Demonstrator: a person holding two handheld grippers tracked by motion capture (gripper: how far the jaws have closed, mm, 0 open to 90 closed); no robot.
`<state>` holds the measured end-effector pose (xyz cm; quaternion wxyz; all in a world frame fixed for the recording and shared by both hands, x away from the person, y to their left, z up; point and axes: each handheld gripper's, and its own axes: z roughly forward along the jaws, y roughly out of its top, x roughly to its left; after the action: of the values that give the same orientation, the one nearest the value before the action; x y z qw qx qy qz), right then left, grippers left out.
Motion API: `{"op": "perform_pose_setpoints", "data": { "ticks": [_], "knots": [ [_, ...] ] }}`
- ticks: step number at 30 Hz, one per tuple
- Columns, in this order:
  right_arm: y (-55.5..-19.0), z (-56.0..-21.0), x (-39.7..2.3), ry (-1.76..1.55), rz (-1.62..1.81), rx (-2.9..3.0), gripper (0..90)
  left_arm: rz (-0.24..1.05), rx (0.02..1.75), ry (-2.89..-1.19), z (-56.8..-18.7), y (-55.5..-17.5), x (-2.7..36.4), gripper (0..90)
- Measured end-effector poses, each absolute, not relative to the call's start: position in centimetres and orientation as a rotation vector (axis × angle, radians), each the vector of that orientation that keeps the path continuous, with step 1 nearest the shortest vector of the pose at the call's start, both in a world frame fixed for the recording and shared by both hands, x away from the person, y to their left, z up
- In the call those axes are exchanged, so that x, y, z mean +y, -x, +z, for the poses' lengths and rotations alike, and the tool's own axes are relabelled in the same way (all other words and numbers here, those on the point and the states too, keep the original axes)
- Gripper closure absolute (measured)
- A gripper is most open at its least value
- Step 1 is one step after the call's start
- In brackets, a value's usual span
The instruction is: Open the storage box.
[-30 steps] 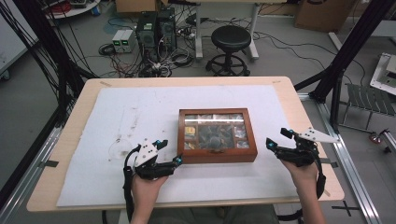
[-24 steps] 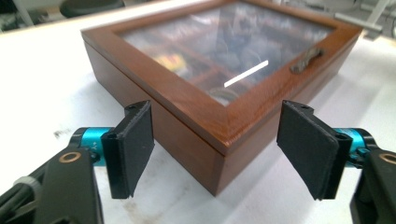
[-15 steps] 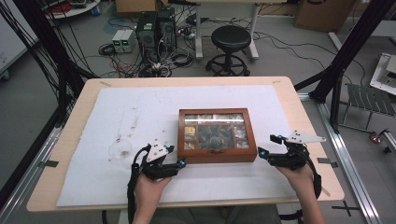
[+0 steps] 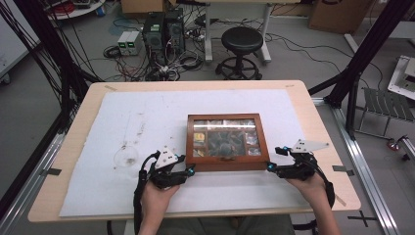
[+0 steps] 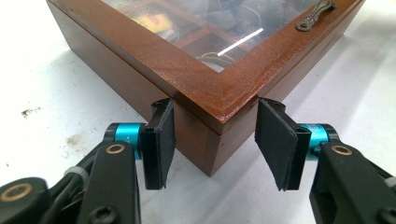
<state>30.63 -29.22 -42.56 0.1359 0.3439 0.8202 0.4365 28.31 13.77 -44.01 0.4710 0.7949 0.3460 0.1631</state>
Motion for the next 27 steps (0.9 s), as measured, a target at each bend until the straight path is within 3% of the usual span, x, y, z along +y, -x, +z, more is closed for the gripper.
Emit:
{"op": "perform_pose_setpoints", "data": {
  "ticks": [17,23,27],
  "knots": [
    [-30.7,-42.8,-28.8,-0.975,1.231,2.403,28.9,0.428,0.833,-1.922,-43.6,-28.1,13.7,54.2],
    [-30.6,-43.0,-28.3,-0.947,1.203,2.375,38.1,0.432,0.828,-1.882,-43.3,-28.1,13.9,53.6],
    [-30.4,-42.9,-27.9,-0.919,1.215,2.337,38.5,0.434,0.827,-1.88,-43.2,-28.1,13.9,53.2]
  ]
}}
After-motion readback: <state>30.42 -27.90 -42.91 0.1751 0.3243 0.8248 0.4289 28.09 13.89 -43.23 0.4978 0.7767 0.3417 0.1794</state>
